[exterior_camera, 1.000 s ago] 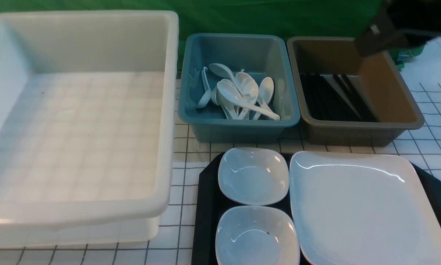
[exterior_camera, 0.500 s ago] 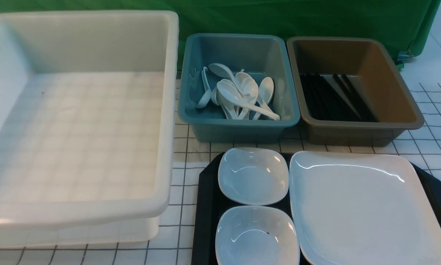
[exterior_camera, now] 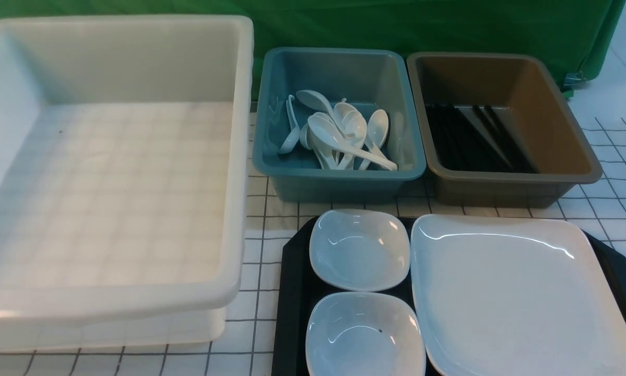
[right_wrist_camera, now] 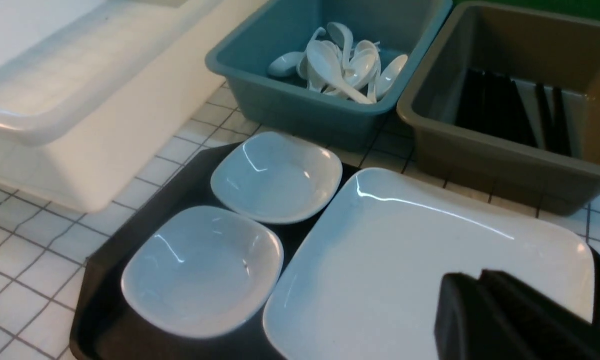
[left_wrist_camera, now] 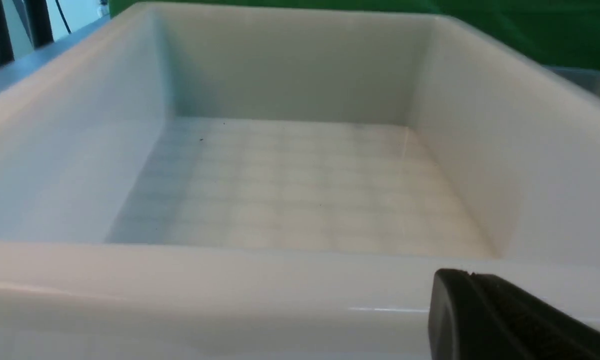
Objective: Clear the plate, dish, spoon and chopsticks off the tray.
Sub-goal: Use the left arm to grab a small plate from the dinner plate
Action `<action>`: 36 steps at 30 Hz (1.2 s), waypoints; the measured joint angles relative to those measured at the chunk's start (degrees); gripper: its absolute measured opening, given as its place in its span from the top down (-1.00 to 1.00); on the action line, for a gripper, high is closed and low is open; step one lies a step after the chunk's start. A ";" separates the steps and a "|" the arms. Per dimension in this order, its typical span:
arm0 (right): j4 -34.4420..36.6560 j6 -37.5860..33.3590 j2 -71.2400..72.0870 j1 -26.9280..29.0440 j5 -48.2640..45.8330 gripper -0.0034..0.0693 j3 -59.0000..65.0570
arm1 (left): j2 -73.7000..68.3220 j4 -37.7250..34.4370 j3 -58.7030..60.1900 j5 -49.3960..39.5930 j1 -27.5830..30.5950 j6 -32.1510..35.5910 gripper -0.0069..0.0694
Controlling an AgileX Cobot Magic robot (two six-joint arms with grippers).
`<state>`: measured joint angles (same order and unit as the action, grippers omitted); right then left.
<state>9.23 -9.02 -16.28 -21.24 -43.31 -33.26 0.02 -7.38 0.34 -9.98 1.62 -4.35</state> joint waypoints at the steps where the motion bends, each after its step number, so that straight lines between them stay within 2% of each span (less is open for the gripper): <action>1: 0.00 0.00 0.00 0.00 0.07 0.77 0.28 | 0.00 -4.82 0.00 0.33 0.00 -3.00 0.76; 2: 0.00 0.00 0.06 0.00 0.31 0.77 0.48 | 0.00 -14.15 0.00 0.48 0.00 -7.18 0.76; 4: 0.00 0.04 0.06 0.00 0.59 0.76 0.54 | 0.00 -25.84 0.00 0.53 0.00 -14.58 0.76; 5: 0.00 0.04 0.06 0.00 0.68 0.76 0.54 | 0.00 -27.87 0.00 0.54 0.00 -15.70 0.76; 6: 0.00 0.04 0.06 0.00 0.74 0.74 0.54 | 0.00 -32.87 0.00 0.54 0.00 -18.38 0.76; 8: 0.00 0.04 0.06 0.00 0.74 0.73 0.54 | 0.00 -37.58 0.00 0.88 0.00 -20.16 0.76; 14: 0.00 0.04 0.06 0.00 0.80 0.70 0.54 | 0.00 -40.66 -0.06 4.77 0.00 -20.83 0.76; 18: 0.00 0.04 0.06 0.00 1.54 0.67 0.54 | 0.05 -40.67 -5.61 3.10 0.00 -15.61 0.76; 20: 0.00 0.04 0.06 0.00 2.34 0.65 0.54 | -0.59 -39.44 -13.06 -0.23 0.00 -12.33 0.76; 24: 0.00 0.04 0.06 0.00 4.22 0.65 0.54 | -10.27 -37.67 -29.96 -13.43 0.00 -4.22 0.76; 28: 0.00 0.04 0.06 0.00 5.63 0.63 0.54 | -28.32 -37.45 -45.94 -39.66 0.00 8.15 0.76; 31: 0.00 0.04 0.06 0.00 5.87 0.61 0.54 | -40.50 -37.61 -52.94 -54.56 -0.06 14.83 0.76; 33: 0.00 0.04 0.06 0.00 5.91 0.60 0.54 | -44.07 -38.43 -54.74 -56.74 -0.14 15.94 0.76; 36: 0.00 0.04 0.06 0.00 5.91 0.59 0.54 | -53.02 -45.46 -58.06 -58.15 -3.28 20.17 0.76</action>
<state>9.23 -8.98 -16.23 -21.24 -37.39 -32.73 -53.00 -52.84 -57.73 -68.13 -1.66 15.81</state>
